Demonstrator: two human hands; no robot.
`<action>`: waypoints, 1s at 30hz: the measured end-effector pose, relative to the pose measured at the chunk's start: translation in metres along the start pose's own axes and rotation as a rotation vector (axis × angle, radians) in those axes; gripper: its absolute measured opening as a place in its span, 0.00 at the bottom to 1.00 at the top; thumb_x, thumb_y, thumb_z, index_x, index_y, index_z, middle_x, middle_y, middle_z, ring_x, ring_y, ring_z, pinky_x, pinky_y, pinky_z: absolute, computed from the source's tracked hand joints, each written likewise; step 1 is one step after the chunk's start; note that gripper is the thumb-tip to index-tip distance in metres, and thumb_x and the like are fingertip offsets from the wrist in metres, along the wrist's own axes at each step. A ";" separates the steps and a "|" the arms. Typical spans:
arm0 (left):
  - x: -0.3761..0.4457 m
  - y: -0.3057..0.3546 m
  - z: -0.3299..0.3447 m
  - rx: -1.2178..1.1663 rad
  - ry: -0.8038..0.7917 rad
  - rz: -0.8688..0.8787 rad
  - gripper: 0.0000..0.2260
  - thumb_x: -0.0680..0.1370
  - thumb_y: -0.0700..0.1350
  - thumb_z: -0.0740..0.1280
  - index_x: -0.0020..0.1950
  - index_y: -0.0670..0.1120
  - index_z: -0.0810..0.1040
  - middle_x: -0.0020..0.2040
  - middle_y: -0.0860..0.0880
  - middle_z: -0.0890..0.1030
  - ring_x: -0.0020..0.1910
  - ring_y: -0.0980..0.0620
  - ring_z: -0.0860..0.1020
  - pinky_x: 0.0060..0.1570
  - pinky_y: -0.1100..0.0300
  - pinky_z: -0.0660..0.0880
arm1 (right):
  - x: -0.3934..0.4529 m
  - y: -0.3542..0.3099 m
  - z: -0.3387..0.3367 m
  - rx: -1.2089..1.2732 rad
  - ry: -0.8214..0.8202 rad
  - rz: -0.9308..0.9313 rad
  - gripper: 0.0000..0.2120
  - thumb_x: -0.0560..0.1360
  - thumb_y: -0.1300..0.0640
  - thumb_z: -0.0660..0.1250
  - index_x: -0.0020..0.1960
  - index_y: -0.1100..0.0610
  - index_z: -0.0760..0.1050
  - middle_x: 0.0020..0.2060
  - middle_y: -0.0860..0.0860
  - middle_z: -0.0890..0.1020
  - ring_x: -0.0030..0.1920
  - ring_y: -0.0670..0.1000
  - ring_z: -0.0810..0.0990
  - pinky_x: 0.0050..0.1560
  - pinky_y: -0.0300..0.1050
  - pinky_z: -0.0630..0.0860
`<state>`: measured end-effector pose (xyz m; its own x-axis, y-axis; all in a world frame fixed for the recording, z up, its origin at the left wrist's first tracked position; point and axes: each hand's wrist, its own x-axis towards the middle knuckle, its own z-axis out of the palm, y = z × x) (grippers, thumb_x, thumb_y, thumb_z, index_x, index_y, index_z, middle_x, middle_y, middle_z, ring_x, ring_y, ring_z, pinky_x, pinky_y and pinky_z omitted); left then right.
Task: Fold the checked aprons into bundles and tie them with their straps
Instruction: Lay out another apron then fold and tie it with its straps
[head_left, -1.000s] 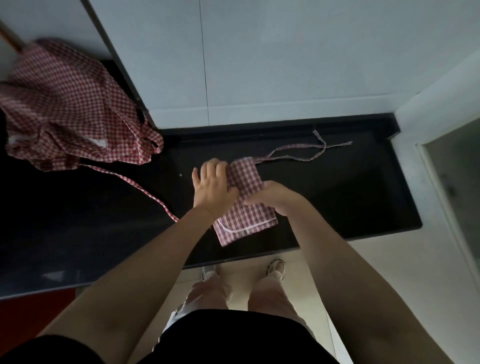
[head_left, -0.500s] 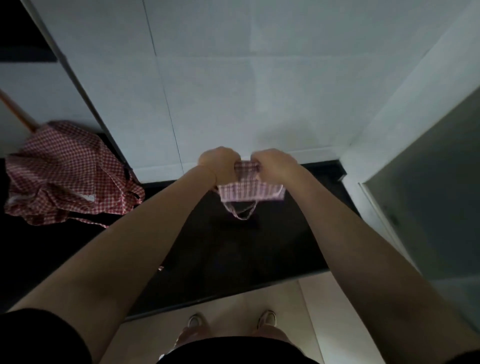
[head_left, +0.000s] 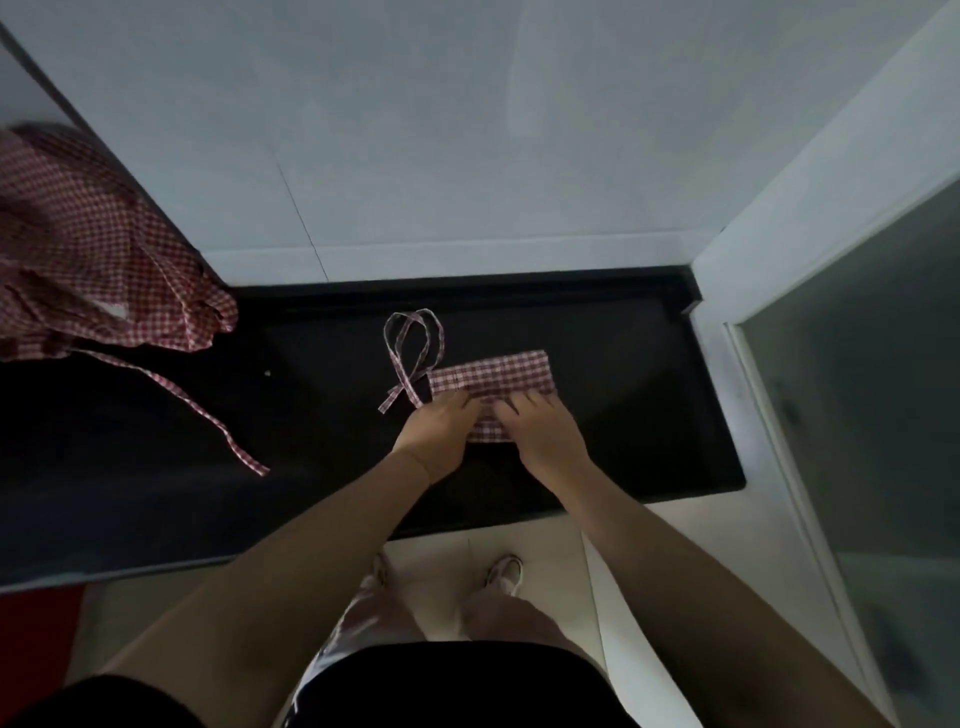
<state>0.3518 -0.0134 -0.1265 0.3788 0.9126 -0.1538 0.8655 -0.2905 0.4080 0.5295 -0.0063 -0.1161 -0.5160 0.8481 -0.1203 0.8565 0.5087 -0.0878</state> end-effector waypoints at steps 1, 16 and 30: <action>-0.001 0.002 0.005 -0.021 -0.014 -0.025 0.12 0.76 0.39 0.65 0.60 0.44 0.77 0.59 0.45 0.76 0.58 0.45 0.74 0.53 0.52 0.75 | -0.003 0.003 -0.001 0.051 -0.070 0.016 0.13 0.75 0.58 0.68 0.59 0.52 0.74 0.56 0.50 0.80 0.57 0.52 0.78 0.58 0.48 0.76; 0.018 -0.021 -0.006 -0.746 -0.018 -0.702 0.17 0.71 0.58 0.75 0.54 0.51 0.78 0.50 0.53 0.82 0.51 0.54 0.79 0.57 0.55 0.76 | 0.009 0.070 -0.006 1.201 -0.246 0.709 0.10 0.75 0.52 0.72 0.56 0.48 0.77 0.50 0.46 0.83 0.50 0.45 0.81 0.50 0.42 0.77; 0.026 0.067 0.016 -0.594 0.093 -0.927 0.17 0.78 0.58 0.67 0.39 0.46 0.77 0.36 0.50 0.79 0.32 0.54 0.76 0.32 0.60 0.71 | 0.027 0.058 0.012 1.061 -0.154 0.954 0.11 0.77 0.47 0.69 0.57 0.50 0.77 0.53 0.48 0.82 0.49 0.48 0.81 0.49 0.44 0.78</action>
<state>0.4245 -0.0141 -0.1176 -0.3832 0.7300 -0.5659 0.4965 0.6794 0.5403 0.5653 0.0449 -0.1363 0.1846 0.7371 -0.6501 0.4909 -0.6422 -0.5887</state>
